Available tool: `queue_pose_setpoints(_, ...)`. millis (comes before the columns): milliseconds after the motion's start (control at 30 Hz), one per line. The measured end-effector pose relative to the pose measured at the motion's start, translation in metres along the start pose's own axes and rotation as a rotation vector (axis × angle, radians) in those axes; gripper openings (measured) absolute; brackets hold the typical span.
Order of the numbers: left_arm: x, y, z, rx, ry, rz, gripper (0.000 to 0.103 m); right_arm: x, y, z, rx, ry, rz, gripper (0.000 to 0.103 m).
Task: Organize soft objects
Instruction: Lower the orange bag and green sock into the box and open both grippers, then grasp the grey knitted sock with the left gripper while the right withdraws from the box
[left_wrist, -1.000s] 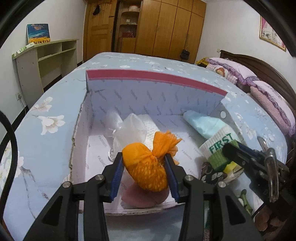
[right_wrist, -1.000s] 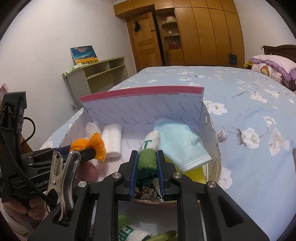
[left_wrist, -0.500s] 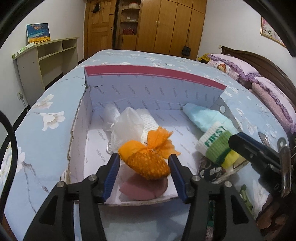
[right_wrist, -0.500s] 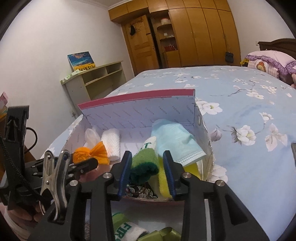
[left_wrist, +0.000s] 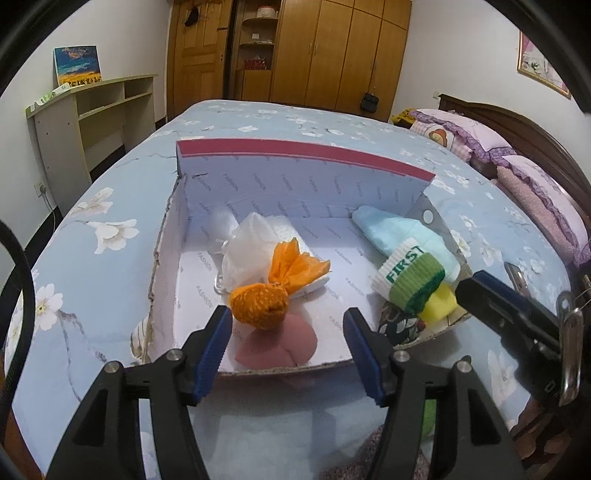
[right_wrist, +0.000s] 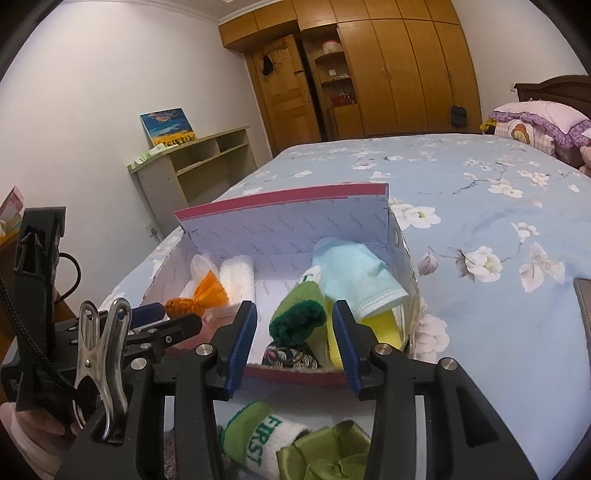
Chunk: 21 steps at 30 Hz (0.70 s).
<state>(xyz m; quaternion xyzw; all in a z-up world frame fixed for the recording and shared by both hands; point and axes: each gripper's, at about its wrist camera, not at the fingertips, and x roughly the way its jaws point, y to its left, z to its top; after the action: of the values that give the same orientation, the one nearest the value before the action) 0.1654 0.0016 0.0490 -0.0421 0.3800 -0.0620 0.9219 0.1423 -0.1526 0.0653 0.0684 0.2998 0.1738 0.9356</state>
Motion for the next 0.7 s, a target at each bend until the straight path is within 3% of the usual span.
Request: queue_pose_setpoints(700,-0.04,-0.009,-0.022,0.02,-0.014,-0.038,0.066,-0.029,-0.006,-0.023,0.039,0.031,-0.034,0.044)
